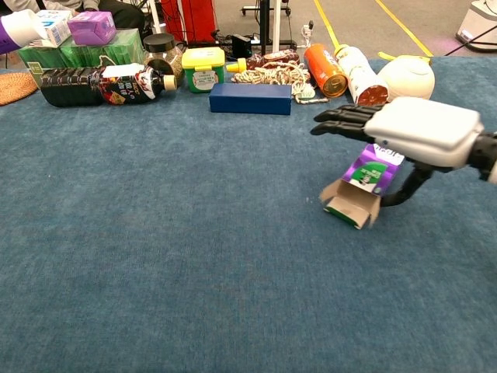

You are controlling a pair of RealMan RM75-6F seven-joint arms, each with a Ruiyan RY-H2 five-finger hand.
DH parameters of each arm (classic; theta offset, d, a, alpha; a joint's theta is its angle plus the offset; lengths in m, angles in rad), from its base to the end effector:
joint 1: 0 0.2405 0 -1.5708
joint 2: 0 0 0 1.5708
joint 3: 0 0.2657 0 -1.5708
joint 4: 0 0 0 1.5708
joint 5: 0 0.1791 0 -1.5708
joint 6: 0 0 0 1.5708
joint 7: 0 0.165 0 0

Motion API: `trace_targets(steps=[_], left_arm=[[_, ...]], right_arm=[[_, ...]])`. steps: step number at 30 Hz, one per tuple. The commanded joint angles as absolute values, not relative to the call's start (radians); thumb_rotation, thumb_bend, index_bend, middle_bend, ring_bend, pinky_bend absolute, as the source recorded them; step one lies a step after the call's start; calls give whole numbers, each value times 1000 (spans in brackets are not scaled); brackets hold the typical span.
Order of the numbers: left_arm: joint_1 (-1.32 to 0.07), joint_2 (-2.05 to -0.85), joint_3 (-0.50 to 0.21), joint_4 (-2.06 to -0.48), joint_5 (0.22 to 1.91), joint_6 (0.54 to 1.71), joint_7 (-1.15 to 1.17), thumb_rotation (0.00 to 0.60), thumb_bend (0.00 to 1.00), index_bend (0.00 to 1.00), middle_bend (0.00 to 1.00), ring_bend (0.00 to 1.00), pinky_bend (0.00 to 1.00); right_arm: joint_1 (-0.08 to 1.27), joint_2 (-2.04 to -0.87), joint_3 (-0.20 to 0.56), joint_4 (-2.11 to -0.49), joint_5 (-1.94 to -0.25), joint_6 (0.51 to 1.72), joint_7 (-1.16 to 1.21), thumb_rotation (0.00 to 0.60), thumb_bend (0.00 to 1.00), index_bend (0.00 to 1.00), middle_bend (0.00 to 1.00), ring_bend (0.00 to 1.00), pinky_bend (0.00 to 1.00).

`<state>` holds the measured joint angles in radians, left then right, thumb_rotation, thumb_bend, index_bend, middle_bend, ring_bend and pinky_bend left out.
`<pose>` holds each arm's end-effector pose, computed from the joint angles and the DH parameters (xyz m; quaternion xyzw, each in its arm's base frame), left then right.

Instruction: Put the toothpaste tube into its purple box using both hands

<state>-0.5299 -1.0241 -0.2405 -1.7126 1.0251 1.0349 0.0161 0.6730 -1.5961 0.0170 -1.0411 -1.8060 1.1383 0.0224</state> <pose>-0.2351 0.3491 0.1969 -0.5918 -0.4635 -0.4002 0.5243 -0.1844 -0.3383 0.0021 0.8374 -0.1607 0.3900 0.3476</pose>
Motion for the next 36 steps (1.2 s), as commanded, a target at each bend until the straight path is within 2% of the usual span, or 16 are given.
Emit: trace_targets(steps=[1, 5, 9, 14, 21, 28, 32, 36], left_arm=[[-529, -1022, -241, -1708, 1025, 1032, 8, 600, 265, 566, 399, 335, 614], [-525, -1015, -243, -1699, 1026, 1031, -2, 600, 264, 566, 398, 334, 614], [-522, -1013, -243, -1686, 1024, 1026, -14, 600, 265, 566, 398, 334, 615], [-526, -1022, -242, -1659, 1018, 1008, -27, 600, 264, 566, 399, 334, 614], [-535, -1037, -239, -1656, 1023, 1002, -16, 600, 266, 566, 399, 334, 614], [-538, -1040, -240, -1670, 1017, 1010, 4, 600, 265, 566, 399, 334, 614], [-545, -1047, -242, -1652, 995, 1003, 15, 600, 266, 566, 399, 334, 614], [-549, -1059, -241, -1641, 985, 994, 17, 600, 265, 567, 398, 334, 614]], right_arm=[[705, -1667, 59, -1027, -1743, 1075, -38, 600, 0, 26, 19, 37, 223], [734, -1708, 109, -1014, -1679, 1035, -73, 600, 0, 26, 23, 38, 223], [754, -1699, 148, -1044, -1631, 1016, -94, 600, 0, 26, 31, 38, 223], [767, -1634, 177, -1112, -1575, 978, -135, 600, 0, 26, 46, 48, 223], [786, -1498, 197, -1209, -1413, 790, -230, 600, 0, 37, 76, 94, 236], [840, -1387, 199, -1264, -1210, 593, -373, 600, 0, 56, 73, 97, 241], [863, -1336, 170, -1308, -1159, 568, -450, 600, 0, 55, 72, 91, 237], [869, -1350, 157, -1301, -1133, 579, -448, 600, 0, 74, 89, 92, 236]])
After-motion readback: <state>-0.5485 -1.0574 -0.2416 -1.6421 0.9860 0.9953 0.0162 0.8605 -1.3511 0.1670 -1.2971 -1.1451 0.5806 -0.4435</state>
